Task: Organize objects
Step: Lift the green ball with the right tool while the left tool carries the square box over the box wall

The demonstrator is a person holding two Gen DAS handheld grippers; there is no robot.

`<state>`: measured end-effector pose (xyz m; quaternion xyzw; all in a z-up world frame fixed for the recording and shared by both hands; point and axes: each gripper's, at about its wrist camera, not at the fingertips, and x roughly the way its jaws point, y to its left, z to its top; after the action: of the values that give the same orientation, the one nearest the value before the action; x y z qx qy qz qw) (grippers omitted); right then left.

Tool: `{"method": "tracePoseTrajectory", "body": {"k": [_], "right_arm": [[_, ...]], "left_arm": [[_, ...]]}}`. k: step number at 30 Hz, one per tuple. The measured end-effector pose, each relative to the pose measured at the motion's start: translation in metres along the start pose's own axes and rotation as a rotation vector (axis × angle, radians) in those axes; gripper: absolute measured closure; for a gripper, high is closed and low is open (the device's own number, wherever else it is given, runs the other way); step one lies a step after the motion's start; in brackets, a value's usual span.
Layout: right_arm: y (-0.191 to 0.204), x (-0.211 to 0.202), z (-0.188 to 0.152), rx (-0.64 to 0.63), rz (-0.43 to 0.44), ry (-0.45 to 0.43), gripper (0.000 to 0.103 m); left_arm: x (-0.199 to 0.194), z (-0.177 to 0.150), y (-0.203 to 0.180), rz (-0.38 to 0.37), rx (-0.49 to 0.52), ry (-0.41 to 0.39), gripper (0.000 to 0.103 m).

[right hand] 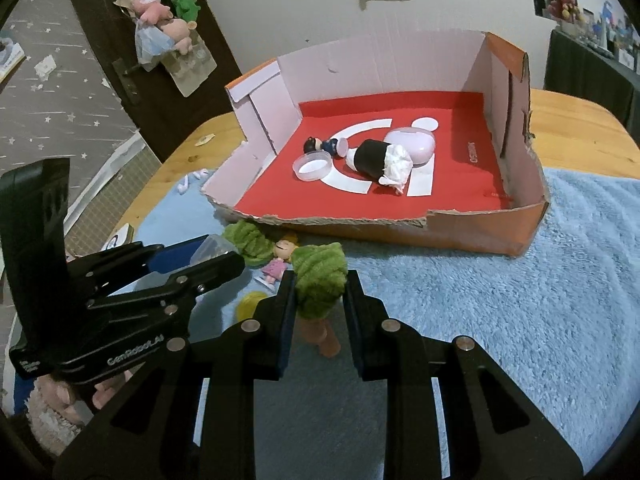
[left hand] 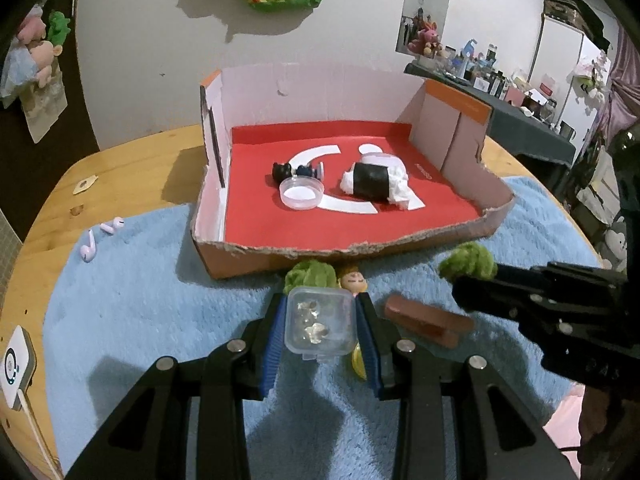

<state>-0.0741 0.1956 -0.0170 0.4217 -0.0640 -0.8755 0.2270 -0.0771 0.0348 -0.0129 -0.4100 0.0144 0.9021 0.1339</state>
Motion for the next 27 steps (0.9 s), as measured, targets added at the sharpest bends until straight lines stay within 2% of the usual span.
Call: {"method": "tracePoseTrajectory", "body": {"k": [14, 27], "right_arm": [[0.012, -0.005, 0.003, -0.024, 0.006, 0.006, 0.081], [0.010, -0.003, 0.009, -0.018, 0.019, 0.017, 0.081]], "left_arm": [[-0.007, 0.015, 0.001, -0.026, -0.017, -0.042, 0.067], [-0.004, 0.022, 0.003, -0.034, -0.023, -0.044, 0.067]]}}
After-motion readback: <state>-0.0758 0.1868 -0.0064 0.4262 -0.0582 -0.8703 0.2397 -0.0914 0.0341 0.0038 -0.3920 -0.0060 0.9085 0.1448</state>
